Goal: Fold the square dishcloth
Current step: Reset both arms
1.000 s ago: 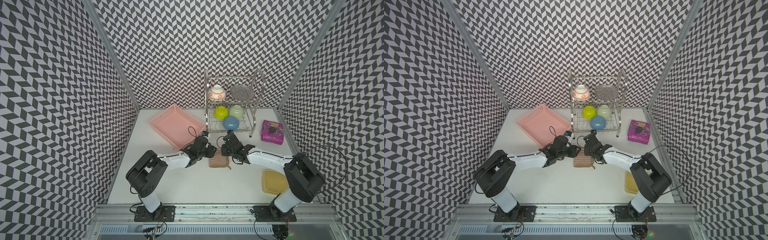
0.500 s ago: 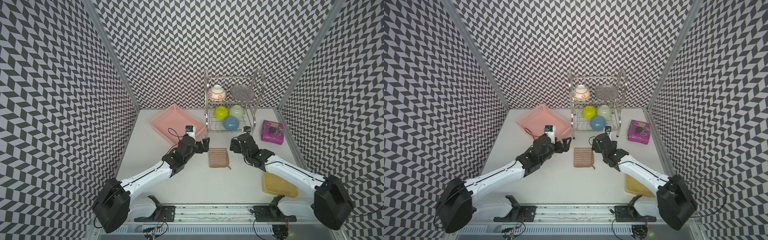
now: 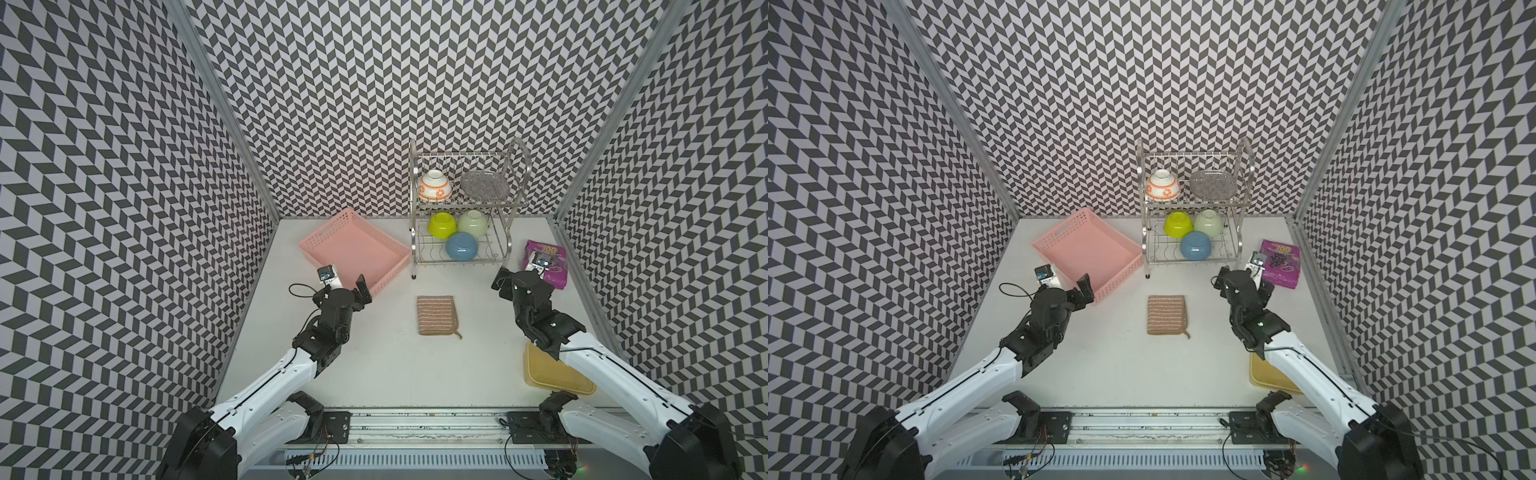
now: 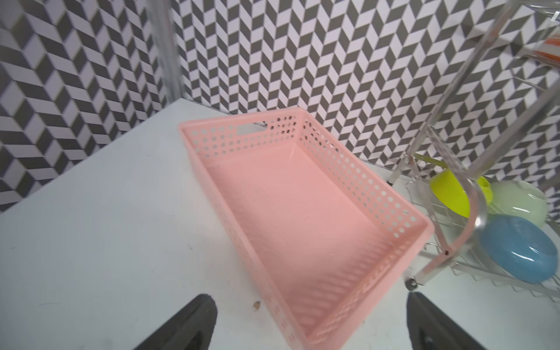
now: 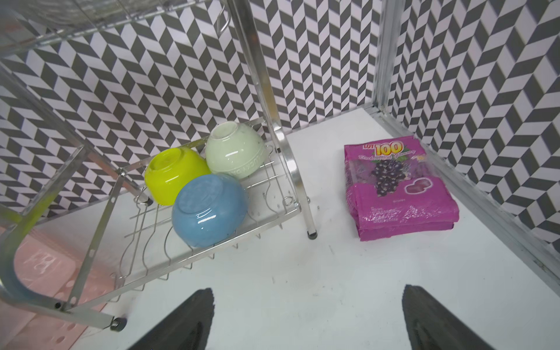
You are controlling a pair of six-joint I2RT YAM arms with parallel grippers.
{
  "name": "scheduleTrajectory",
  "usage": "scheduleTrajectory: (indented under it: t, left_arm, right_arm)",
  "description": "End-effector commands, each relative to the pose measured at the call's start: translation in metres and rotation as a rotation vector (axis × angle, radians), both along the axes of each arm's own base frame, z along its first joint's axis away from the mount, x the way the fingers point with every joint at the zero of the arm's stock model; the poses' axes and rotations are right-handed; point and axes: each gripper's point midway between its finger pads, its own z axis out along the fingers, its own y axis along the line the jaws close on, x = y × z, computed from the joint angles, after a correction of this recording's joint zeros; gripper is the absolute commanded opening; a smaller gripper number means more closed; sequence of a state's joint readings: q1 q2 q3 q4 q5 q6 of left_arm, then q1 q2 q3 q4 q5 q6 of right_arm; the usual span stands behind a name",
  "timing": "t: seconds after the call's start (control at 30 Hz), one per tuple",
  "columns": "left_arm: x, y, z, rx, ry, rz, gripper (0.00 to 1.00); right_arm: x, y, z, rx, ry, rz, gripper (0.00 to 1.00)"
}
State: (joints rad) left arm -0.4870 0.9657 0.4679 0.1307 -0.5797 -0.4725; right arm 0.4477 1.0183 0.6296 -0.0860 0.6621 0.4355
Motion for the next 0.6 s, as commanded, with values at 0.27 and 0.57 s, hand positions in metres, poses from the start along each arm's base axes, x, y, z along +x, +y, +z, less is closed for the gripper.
scheduleTrajectory:
  t: [0.27,0.57]
  left_arm:
    - [0.005,0.077,0.014,0.097,-0.131,0.177,1.0]
    - [0.006,0.111,0.009,0.089,-0.217,0.173,1.0]
  right_arm:
    - [0.001,-0.05,-0.007,-0.069,-0.205,-0.091,1.0]
    - [0.009,-0.082,-0.033,-0.061,-0.241,-0.102,1.0]
